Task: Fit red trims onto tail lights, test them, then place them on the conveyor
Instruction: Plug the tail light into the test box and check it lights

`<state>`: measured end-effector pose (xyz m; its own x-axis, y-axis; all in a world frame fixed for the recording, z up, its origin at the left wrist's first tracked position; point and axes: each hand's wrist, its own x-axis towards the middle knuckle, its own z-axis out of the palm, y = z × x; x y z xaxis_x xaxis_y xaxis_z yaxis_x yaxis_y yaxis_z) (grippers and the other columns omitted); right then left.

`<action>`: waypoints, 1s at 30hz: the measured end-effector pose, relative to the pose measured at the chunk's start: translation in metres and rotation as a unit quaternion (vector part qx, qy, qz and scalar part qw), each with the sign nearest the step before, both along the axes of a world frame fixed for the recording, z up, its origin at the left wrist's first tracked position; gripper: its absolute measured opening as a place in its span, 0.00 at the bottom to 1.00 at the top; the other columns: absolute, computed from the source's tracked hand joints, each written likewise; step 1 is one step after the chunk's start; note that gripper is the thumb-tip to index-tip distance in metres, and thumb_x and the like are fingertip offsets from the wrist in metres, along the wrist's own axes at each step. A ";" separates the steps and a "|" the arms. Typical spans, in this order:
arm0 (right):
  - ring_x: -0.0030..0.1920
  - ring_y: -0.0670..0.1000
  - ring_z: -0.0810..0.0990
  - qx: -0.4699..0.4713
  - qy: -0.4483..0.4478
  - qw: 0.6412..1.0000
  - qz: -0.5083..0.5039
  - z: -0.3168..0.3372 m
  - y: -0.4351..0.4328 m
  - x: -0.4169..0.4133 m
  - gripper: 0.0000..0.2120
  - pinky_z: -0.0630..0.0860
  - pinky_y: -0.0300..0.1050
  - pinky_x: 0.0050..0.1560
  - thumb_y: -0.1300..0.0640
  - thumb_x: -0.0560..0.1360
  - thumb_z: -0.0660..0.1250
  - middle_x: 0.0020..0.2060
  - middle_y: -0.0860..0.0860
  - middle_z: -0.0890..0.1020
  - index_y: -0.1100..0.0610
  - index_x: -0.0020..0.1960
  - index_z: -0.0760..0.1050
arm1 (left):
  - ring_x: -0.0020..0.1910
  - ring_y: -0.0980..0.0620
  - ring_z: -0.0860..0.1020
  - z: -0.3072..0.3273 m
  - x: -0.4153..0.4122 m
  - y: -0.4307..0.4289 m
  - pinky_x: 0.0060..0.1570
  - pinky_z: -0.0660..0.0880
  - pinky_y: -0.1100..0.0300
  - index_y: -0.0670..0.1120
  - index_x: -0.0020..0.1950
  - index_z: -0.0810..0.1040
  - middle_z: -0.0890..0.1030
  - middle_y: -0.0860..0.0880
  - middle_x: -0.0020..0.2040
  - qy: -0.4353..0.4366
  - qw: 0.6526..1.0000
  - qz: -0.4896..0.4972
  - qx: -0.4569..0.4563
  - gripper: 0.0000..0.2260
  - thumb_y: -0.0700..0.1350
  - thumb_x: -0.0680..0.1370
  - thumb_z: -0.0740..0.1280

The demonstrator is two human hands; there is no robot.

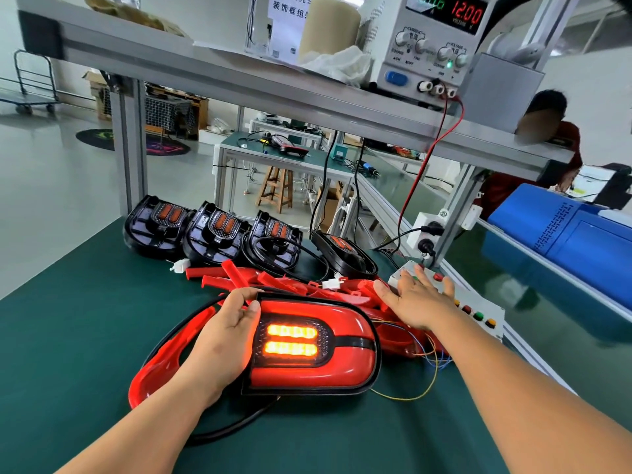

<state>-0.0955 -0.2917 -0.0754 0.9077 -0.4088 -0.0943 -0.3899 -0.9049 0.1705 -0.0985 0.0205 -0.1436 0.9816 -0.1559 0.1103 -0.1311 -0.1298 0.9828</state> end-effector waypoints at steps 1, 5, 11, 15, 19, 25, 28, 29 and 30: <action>0.78 0.46 0.37 0.000 -0.001 1.000 0.001 0.000 0.000 0.000 0.55 0.34 0.62 0.73 0.23 0.64 0.28 0.80 0.49 0.48 0.55 0.80 0.48 | 0.43 0.48 0.76 0.000 0.000 0.000 0.43 0.74 0.52 0.66 0.53 0.74 0.81 0.44 0.48 -0.004 1.000 -0.002 0.006 0.09 0.52 0.84 0.57; 0.78 0.46 0.37 0.000 -0.002 1.000 0.005 -0.001 -0.002 0.002 0.58 0.34 0.62 0.73 0.22 0.60 0.26 0.80 0.49 0.49 0.54 0.80 0.49 | 0.45 0.46 0.78 0.000 -0.001 0.001 0.45 0.74 0.52 0.66 0.52 0.74 0.81 0.47 0.46 -0.013 1.000 -0.005 0.020 0.09 0.52 0.83 0.57; 0.78 0.47 0.37 0.003 0.000 1.000 0.007 -0.002 -0.005 0.005 0.53 0.35 0.63 0.73 0.23 0.65 0.28 0.80 0.48 0.50 0.52 0.80 0.52 | 0.42 0.48 0.77 0.005 -0.003 0.006 0.41 0.71 0.56 0.63 0.52 0.74 0.81 0.49 0.43 -0.028 0.998 0.001 0.049 0.08 0.50 0.83 0.58; 0.78 0.46 0.38 0.005 -0.008 1.000 0.005 -0.002 -0.005 0.005 0.51 0.36 0.63 0.72 0.23 0.66 0.29 0.80 0.49 0.51 0.51 0.79 0.52 | 0.37 0.50 0.74 0.009 -0.005 0.008 0.38 0.70 0.57 0.62 0.51 0.75 0.80 0.44 0.41 -0.027 0.998 0.003 0.053 0.09 0.49 0.83 0.59; 0.78 0.47 0.38 0.003 -0.008 1.000 0.004 -0.001 -0.004 0.004 0.51 0.35 0.63 0.73 0.23 0.66 0.29 0.80 0.50 0.49 0.51 0.80 0.51 | 0.34 0.52 0.71 0.010 -0.006 0.009 0.34 0.66 0.58 0.61 0.49 0.75 0.75 0.47 0.36 -0.025 0.999 0.007 0.043 0.10 0.47 0.83 0.59; 0.78 0.47 0.37 0.001 -0.003 1.000 0.002 -0.002 -0.002 0.003 0.47 0.36 0.64 0.74 0.25 0.70 0.30 0.80 0.50 0.49 0.51 0.80 0.49 | 0.28 0.61 0.71 0.013 -0.006 0.011 0.31 0.67 0.65 0.59 0.49 0.76 0.76 0.52 0.31 -0.030 0.998 0.028 0.039 0.09 0.46 0.82 0.60; 0.78 0.48 0.37 0.007 -0.003 1.000 -0.001 -0.003 -0.002 0.002 0.48 0.34 0.64 0.73 0.24 0.70 0.31 0.80 0.50 0.48 0.52 0.80 0.46 | 0.30 0.59 0.71 0.013 -0.007 0.010 0.34 0.68 0.62 0.58 0.50 0.76 0.77 0.52 0.33 -0.026 0.998 0.026 0.042 0.09 0.46 0.83 0.59; 0.78 0.48 0.37 0.008 -0.002 1.000 -0.001 -0.002 -0.002 0.001 0.48 0.34 0.64 0.73 0.24 0.70 0.31 0.80 0.50 0.48 0.53 0.80 0.45 | 0.29 0.60 0.71 0.013 -0.007 0.010 0.33 0.68 0.63 0.58 0.50 0.76 0.77 0.54 0.31 -0.027 0.998 0.024 0.045 0.09 0.46 0.82 0.59; 0.78 0.48 0.37 0.009 0.001 1.000 0.001 -0.002 -0.001 0.001 0.47 0.34 0.64 0.73 0.25 0.71 0.31 0.80 0.50 0.47 0.52 0.80 0.46 | 0.28 0.60 0.71 0.014 -0.008 0.010 0.32 0.68 0.63 0.58 0.50 0.76 0.77 0.55 0.30 -0.027 0.998 0.022 0.047 0.09 0.46 0.82 0.59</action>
<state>-0.0948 -0.2932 -0.0775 0.9079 -0.4060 -0.1041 -0.3884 -0.9083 0.1552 -0.1061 0.0302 -0.1294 0.9808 -0.1249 0.1495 -0.1750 -0.2282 0.9577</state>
